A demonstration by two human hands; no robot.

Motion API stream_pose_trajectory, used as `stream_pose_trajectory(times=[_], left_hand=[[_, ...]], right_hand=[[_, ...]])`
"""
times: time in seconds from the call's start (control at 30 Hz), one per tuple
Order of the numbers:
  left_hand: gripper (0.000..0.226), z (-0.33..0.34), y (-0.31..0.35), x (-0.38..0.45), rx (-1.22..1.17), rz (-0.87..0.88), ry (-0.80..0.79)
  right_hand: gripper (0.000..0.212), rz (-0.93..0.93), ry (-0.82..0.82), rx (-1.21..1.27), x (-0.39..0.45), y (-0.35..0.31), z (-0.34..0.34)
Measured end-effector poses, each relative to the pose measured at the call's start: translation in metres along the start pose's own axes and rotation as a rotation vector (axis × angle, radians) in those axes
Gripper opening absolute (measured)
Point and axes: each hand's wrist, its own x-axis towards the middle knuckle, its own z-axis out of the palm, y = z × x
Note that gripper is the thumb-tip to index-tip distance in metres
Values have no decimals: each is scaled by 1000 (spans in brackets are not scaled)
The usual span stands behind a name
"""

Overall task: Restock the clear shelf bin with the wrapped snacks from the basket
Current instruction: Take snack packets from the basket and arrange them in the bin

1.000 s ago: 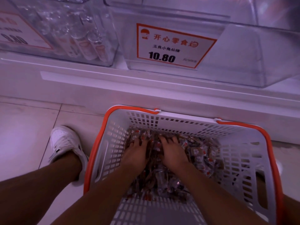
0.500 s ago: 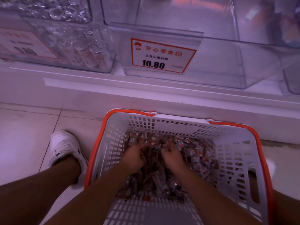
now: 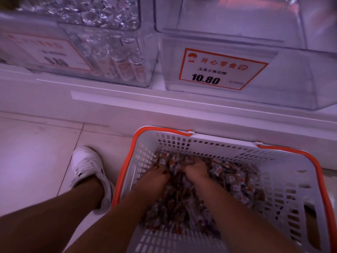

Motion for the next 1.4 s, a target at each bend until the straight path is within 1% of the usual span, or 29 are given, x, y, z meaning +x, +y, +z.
stream_pose_trajectory(times=[0.03,0.07,0.1,0.13,0.17,0.2,0.23,0.33,0.4,0.47,0.53,0.57,0.6,0.63,0.67,0.73,0.77,0.8,0.87,0.93,0.97,1.03,1.07,1.1,1.17,1.23,1.3,1.4], left_hand=[[35,-8,1,1,6,1,-21],[30,-18,3,2,-37,-28,-11],[24,-31,6,3,-102,-67,39],[17,-45,10,3,-170,-112,94],[12,-63,14,2,-226,-144,142],[11,-81,19,0,-260,-141,182],[14,-101,26,-3,-301,-121,210],[22,-161,57,-29,-311,29,324],[33,-196,86,-53,-421,127,433],[43,-223,115,-77,-602,175,535],[51,-238,136,-93,-775,152,595],[53,-242,145,-97,-860,146,604],[52,-244,153,-100,-974,158,596],[51,-247,160,-102,-1127,184,572],[55,-251,167,-102,-1328,196,534],[74,-261,176,-98,-1781,133,390],[77,-265,179,-95,-1949,93,339],[71,-270,180,-93,-2034,52,313],[46,-275,181,-89,-1996,-64,325],[38,-273,182,-84,-1941,-196,364],[35,-272,183,-81,-1951,-242,383],[30,-273,185,-76,-2040,-291,410],[32,-275,185,-73,-2089,-304,418],[35,-276,184,-70,-2121,-304,419],[46,-276,178,-68,-2136,-269,398],[60,-274,171,-68,-2088,-214,373],[64,-272,166,-68,-1983,-203,403],[52,-268,157,-66,-1862,-273,524]], right_hand=[[42,-47,-22,-66,-5,2,-15],[33,-100,-27,-159,-11,4,-33],[24,-154,-28,-239,-18,4,-52],[19,-191,-41,-287,-28,3,-71],[17,-216,-76,-293,-40,-3,-88],[14,-237,-116,-284,-54,-13,-105],[16,-261,-153,-273,-69,-27,-120],[44,-325,-250,-153,-129,-81,-162],[55,-444,-288,-71,-179,-117,-184],[62,-572,-325,34,-227,-142,-203],[69,-622,-360,153,-261,-151,-212],[67,-642,-344,195,-270,-152,-214],[60,-662,-319,227,-276,-153,-215],[52,-691,-292,224,-276,-154,-216],[47,-729,-263,186,-274,-156,-216],[40,-816,-203,71,-271,-165,-214],[38,-847,-191,35,-269,-171,-214],[38,-862,-190,14,-266,-175,-212],[42,-823,-174,-36,-258,-179,-208],[53,-748,-146,-80,-248,-179,-205],[52,-736,-125,-90,-243,-179,-204],[36,-746,-41,-62,-233,-180,-201],[27,-741,-13,-7,-228,-180,-201],[23,-711,-24,78,-224,-180,-200],[25,-600,-107,265,-220,-182,-197],[25,-535,-173,365,-221,-185,-195],[20,-529,-210,377,-223,-187,-193],[18,-599,-142,238,-226,-189,-198]])
